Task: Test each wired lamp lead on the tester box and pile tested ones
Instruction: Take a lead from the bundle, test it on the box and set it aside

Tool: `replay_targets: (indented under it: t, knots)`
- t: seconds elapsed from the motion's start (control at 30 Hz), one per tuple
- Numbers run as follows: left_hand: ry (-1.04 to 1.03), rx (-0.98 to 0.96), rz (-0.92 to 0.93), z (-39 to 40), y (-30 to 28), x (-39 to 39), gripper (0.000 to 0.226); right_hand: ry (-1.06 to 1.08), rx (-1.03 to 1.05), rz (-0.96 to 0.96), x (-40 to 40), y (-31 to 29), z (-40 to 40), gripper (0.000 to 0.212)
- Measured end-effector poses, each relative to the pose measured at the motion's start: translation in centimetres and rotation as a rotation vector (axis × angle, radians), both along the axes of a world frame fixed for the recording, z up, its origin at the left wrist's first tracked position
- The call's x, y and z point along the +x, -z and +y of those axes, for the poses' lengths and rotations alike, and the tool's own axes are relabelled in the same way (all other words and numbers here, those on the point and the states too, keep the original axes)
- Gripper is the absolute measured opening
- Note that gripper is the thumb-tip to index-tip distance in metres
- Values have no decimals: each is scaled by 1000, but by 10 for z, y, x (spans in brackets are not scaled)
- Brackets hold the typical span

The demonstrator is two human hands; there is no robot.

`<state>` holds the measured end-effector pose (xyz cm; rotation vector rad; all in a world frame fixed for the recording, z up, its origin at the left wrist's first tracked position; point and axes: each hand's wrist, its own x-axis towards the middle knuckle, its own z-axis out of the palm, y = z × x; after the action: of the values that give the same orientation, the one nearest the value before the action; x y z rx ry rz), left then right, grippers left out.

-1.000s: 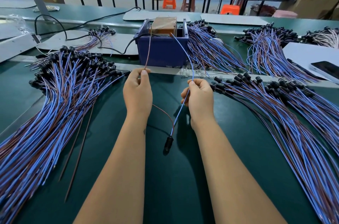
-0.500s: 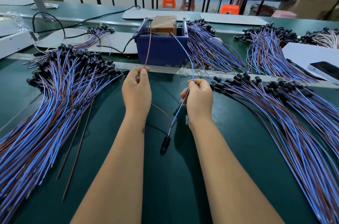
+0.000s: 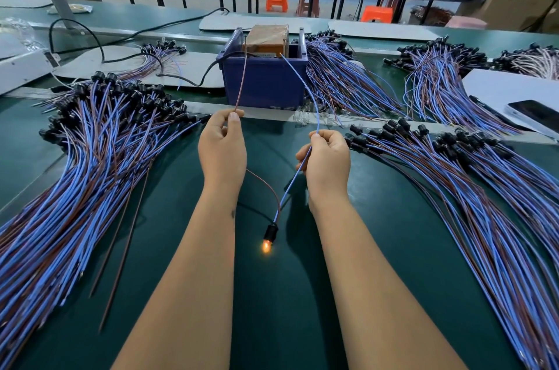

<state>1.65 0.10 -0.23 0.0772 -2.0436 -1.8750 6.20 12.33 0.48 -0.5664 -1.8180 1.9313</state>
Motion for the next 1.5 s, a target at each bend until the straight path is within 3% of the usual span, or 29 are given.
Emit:
replay_targets:
  t: [0.67,0.93,1.07,1.23,1.4,1.5]
  knots:
    - [-19,-14,17,-1,0,-1,25,11,-26,20,-1,2,0,16]
    - [317,35,-103,7,-8,6,25,-228,246,111,2,3,-11,19]
    - [412,133,-133,8,-9,9,20,-302,319,109,2,5,-12,17]
    - [354,278,-170,4,-10,7,18,-416,103,159,2,3,-6,23]
    - [336,542,-192,-4,-10,0,16,-592,331,104,1,9,-5,49]
    - [318,571,-197,-2,-8,-2,17,-630,389,163,2,10,-10,58]
